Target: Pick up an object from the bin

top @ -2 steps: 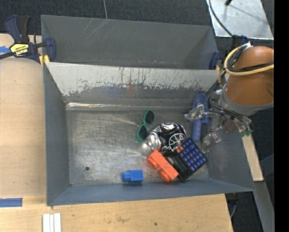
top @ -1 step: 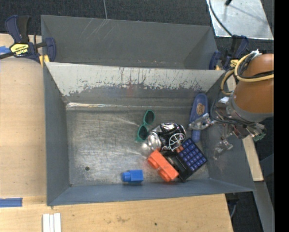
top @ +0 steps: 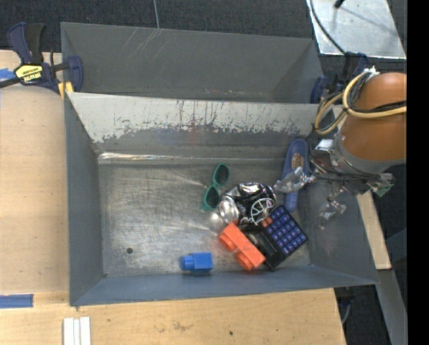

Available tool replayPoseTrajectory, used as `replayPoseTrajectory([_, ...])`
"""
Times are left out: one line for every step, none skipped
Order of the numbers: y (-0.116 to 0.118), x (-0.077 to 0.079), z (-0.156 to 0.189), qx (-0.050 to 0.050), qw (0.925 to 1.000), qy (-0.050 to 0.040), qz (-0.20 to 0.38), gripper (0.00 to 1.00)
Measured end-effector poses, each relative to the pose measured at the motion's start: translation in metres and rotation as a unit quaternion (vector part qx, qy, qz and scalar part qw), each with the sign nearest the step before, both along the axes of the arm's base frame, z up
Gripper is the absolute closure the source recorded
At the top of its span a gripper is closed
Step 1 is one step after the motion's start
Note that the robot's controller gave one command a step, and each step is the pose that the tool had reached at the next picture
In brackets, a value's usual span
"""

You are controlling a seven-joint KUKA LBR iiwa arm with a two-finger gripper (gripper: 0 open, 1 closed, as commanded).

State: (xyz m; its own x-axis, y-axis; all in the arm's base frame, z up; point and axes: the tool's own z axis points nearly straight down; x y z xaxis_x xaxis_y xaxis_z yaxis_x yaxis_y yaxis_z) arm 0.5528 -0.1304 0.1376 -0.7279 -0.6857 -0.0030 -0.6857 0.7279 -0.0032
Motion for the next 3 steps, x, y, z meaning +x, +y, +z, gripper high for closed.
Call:
replayPoseTrajectory([-0.005, 0.012, -0.043, -0.008, 0.9958, -0.0177, 0.089, 0.00])
replayPoseTrajectory([0.002, 0.016, -0.063, 0.001, 0.9811, -0.0030, 0.193, 1.00])
replayPoseTrajectory([0.002, 0.016, -0.063, 0.001, 0.9811, -0.0029, 0.193, 1.00])
